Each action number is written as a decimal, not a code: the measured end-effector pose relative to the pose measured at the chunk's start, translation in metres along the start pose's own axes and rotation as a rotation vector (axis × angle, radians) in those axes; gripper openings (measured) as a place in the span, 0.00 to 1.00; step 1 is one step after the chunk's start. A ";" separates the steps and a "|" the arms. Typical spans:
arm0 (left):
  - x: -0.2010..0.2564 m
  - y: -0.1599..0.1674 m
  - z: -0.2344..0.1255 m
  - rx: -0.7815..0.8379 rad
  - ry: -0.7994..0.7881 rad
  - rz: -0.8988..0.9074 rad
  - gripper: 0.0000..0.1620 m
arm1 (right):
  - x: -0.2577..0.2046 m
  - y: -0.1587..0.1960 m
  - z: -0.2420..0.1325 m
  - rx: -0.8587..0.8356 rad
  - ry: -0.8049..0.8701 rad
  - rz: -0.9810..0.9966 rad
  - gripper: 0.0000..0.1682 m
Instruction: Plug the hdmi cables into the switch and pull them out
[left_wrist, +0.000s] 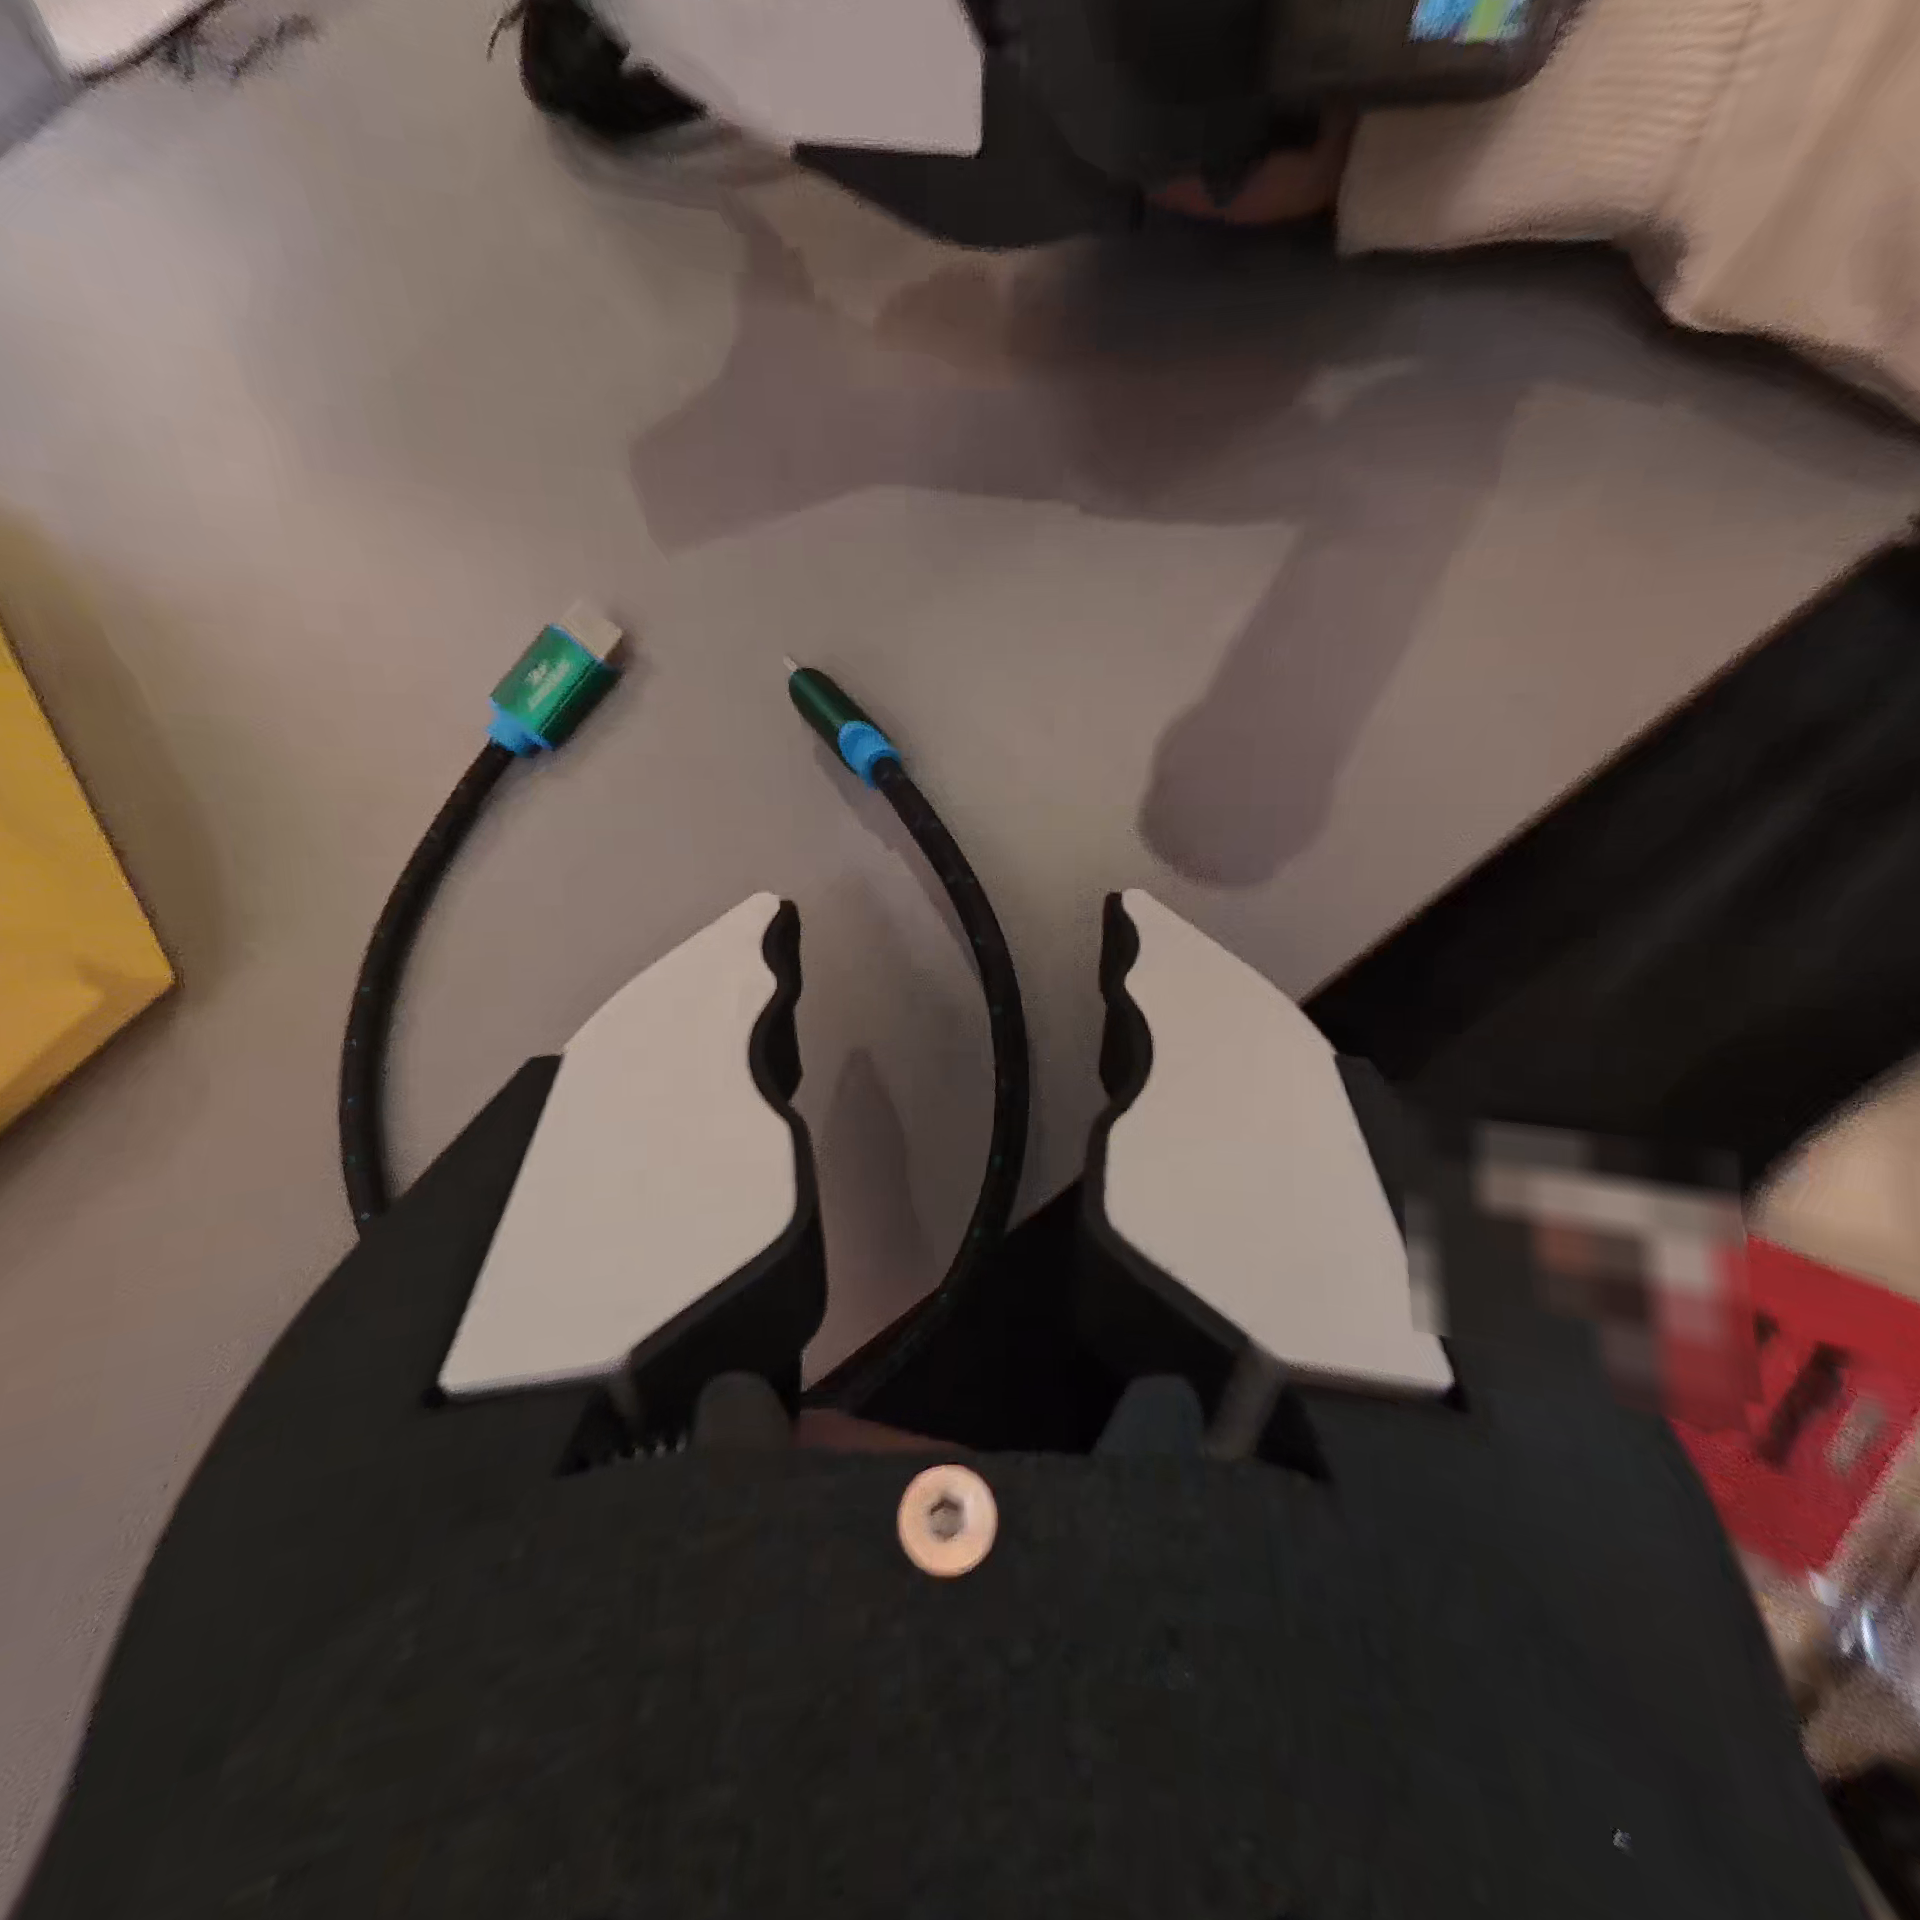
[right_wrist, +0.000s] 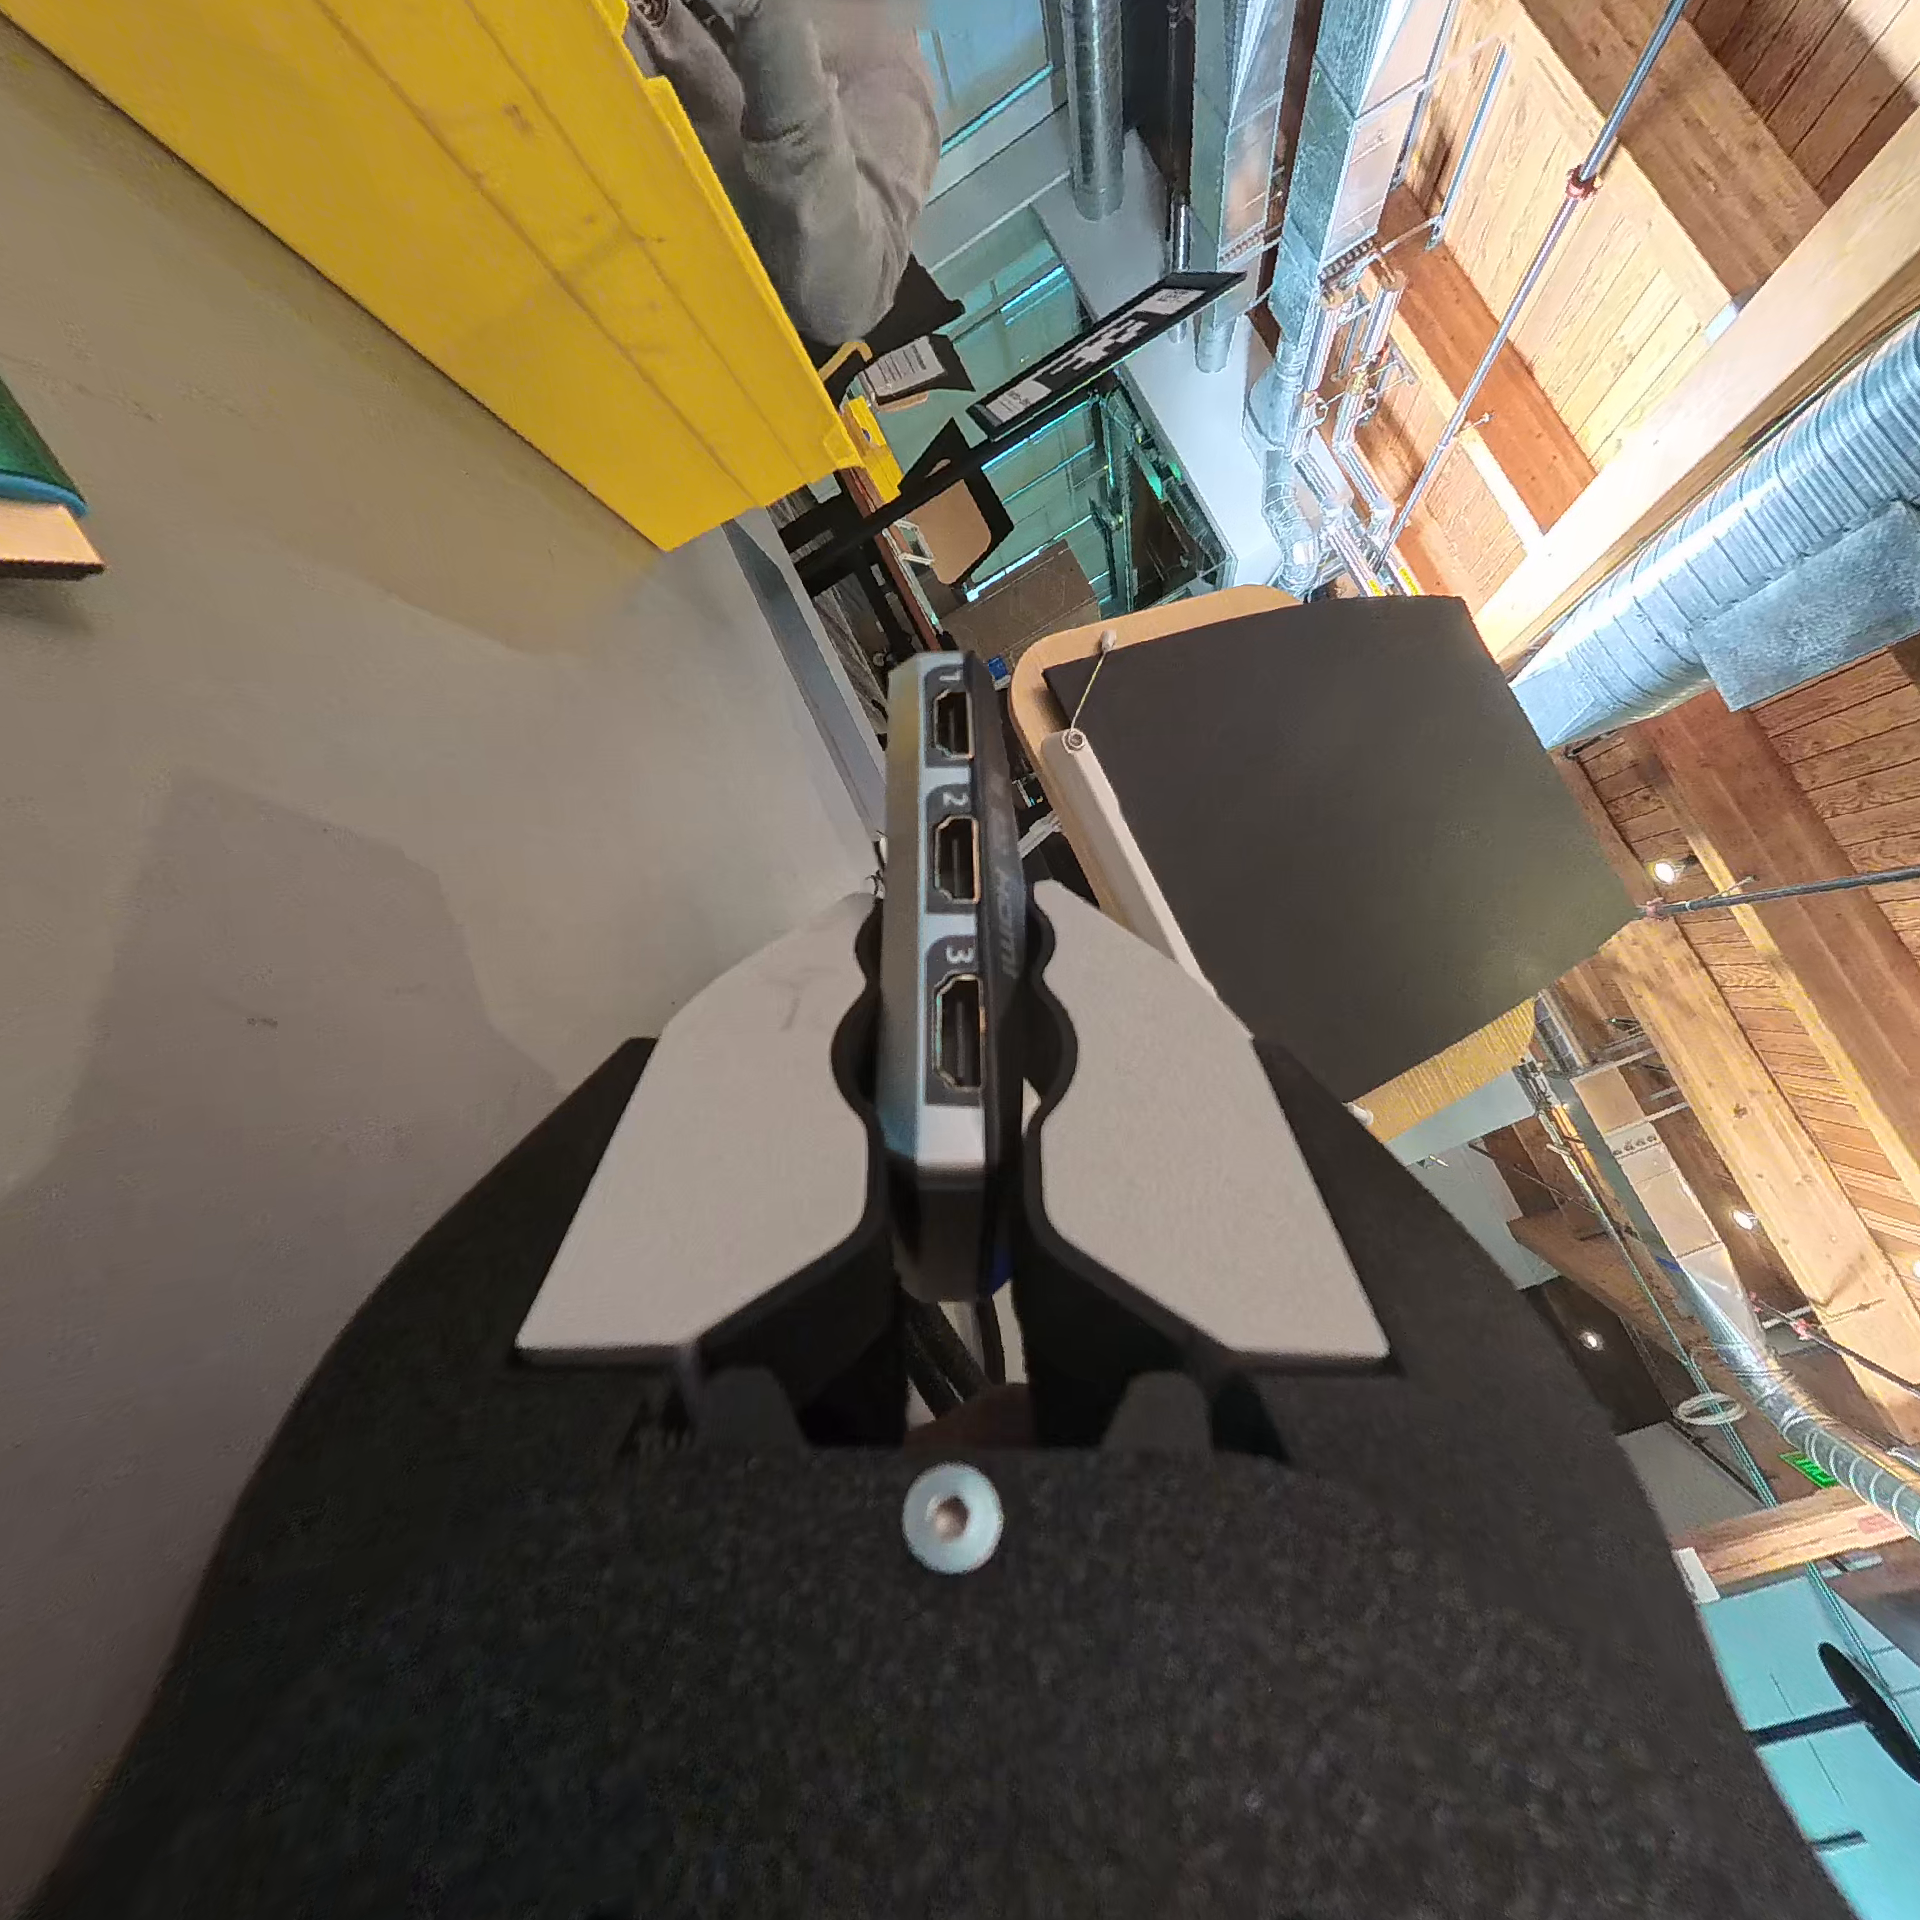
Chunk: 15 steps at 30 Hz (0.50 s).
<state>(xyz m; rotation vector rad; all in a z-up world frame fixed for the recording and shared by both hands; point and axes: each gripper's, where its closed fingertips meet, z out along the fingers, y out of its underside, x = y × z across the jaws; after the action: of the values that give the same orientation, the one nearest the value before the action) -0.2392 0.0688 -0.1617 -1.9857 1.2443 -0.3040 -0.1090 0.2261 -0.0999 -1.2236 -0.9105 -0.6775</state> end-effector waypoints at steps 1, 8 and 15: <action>0.001 0.001 0.006 -0.027 -0.019 -0.025 0.33 | 0.001 -0.001 0.000 0.004 0.002 0.003 0.13; -0.009 -0.014 0.022 -0.040 -0.032 -0.271 0.32 | 0.000 -0.002 -0.001 0.010 -0.004 0.006 0.13; -0.005 -0.002 0.048 -0.132 0.081 -0.385 0.10 | 0.000 -0.002 -0.001 0.013 -0.008 0.012 0.13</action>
<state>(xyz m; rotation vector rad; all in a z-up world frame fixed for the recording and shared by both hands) -0.2137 0.0962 -0.1917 -2.3461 0.9423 -0.5059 -0.1104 0.2246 -0.0992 -1.2197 -0.9122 -0.6570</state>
